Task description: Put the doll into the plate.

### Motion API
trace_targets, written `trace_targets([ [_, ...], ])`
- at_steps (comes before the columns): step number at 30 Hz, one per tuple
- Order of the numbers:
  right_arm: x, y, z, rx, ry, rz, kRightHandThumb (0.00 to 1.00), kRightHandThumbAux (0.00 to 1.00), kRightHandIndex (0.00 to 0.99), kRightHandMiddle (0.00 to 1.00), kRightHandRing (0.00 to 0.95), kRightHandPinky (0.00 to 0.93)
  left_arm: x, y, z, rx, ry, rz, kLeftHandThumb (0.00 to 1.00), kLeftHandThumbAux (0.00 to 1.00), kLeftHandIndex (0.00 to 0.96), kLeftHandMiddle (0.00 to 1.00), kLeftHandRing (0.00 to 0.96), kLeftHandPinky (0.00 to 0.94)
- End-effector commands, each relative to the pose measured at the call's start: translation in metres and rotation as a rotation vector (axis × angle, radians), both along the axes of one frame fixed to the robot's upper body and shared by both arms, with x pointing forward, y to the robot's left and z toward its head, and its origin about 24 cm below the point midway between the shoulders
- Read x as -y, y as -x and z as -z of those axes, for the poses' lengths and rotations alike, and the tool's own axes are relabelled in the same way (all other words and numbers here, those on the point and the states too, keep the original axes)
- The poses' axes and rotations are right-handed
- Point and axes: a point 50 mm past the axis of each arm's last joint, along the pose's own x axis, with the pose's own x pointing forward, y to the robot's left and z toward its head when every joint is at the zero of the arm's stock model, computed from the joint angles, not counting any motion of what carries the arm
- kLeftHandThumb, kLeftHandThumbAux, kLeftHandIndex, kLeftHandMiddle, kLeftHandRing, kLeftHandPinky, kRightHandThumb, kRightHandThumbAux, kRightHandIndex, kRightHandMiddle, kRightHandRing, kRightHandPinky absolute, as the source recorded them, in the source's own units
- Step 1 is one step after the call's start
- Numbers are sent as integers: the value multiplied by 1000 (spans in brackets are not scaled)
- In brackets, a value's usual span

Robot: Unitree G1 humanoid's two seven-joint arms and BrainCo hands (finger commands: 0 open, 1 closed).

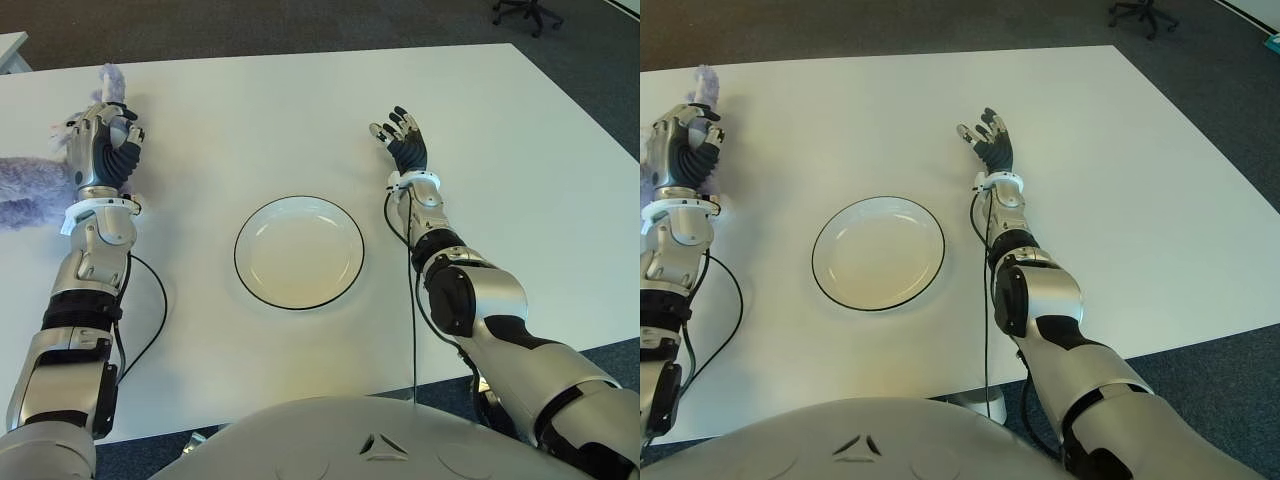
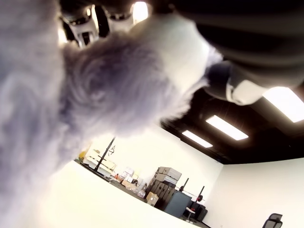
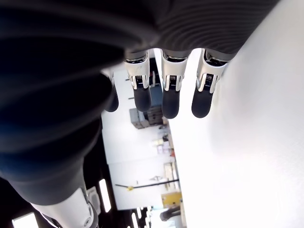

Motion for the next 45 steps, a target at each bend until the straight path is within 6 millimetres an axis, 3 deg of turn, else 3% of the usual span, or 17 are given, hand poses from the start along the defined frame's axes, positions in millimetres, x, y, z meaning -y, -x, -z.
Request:
trace_targets([
  [1, -1, 16, 35, -159, -19, 2, 279, 811, 100, 101, 108, 153, -1, 0, 6, -9, 29, -23, 653, 331, 450, 425, 393, 415],
  [6, -1, 16, 35, -159, -17, 3, 286, 809, 102, 101, 106, 143, -2, -1, 7, -15, 29, -23, 633, 335, 510, 582, 545, 548],
  [12, -1, 16, 35, -159, -18, 5, 298, 810, 107, 103, 107, 150, -2, -2, 6, -16, 48, -9, 646, 336, 546, 653, 613, 590],
  [23, -1, 15, 35, -157, -26, 7, 329, 805, 113, 106, 114, 158, -3, -4, 7, -10, 64, 4, 620, 348, 600, 702, 672, 608],
  [36, -1, 15, 34, -156, -19, 4, 296, 802, 99, 94, 97, 132, -5, -5, 8, -1, 39, -33, 546, 395, 650, 788, 794, 749],
  [45, -1, 15, 34, -155, -26, 6, 308, 798, 99, 91, 95, 136, -6, -6, 9, 4, 43, -50, 465, 446, 765, 828, 831, 840],
])
